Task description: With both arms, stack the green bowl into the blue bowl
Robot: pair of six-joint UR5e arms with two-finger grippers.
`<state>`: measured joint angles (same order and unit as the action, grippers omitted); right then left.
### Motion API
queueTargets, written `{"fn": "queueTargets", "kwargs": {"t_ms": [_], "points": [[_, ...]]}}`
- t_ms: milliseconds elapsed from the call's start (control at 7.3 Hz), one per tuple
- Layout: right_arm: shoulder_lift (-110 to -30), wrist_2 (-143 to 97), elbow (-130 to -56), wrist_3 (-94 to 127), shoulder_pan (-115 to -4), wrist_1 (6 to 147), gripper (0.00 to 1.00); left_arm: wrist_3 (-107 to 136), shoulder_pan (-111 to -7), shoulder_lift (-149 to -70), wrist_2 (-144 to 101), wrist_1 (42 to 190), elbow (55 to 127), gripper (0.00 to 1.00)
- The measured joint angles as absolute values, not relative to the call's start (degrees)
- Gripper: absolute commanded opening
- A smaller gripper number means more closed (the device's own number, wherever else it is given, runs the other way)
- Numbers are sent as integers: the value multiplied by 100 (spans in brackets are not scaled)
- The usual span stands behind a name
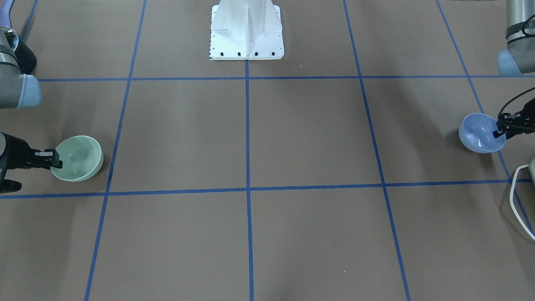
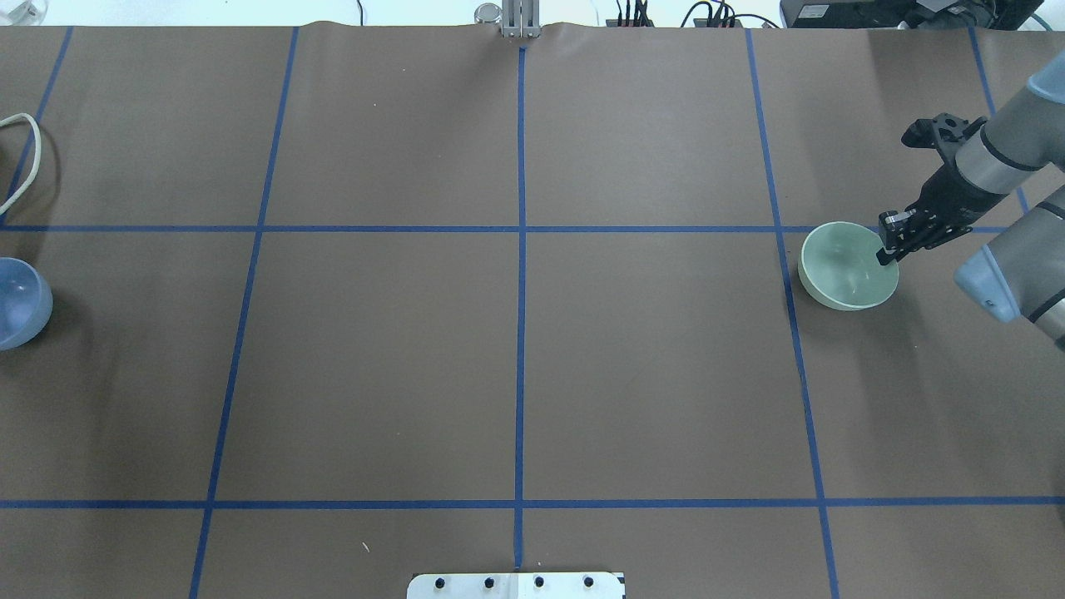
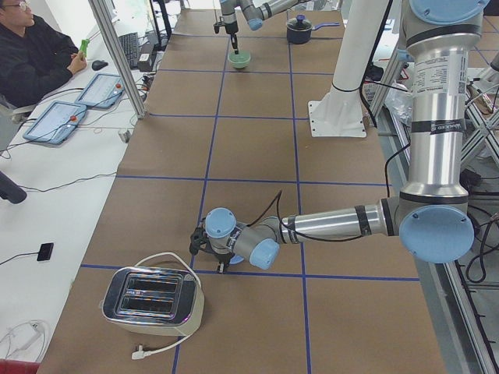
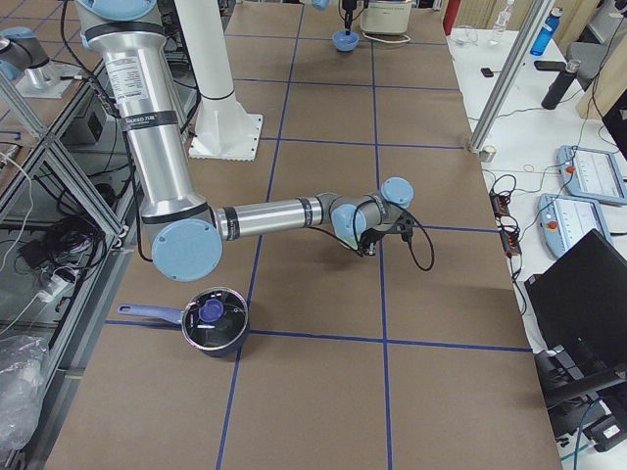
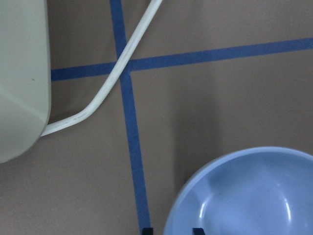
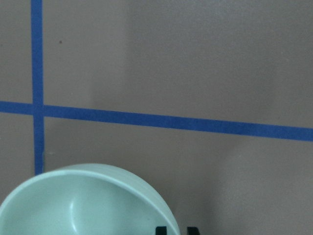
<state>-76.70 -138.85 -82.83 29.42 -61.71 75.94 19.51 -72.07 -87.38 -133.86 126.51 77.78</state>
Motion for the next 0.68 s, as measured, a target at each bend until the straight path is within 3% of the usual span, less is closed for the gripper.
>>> {"fn": "queueTargets", "kwargs": {"t_ms": [137,685], "points": [[-7667,-13886,-8281,2931,-6171,7599,0,1951,-7198,-8747,-13386,12647,7776,14],[-7654,-13907,-8261,2917,-6164,7610,0,1953,-7103,-8791,-13379,12650,7725,8]]}}
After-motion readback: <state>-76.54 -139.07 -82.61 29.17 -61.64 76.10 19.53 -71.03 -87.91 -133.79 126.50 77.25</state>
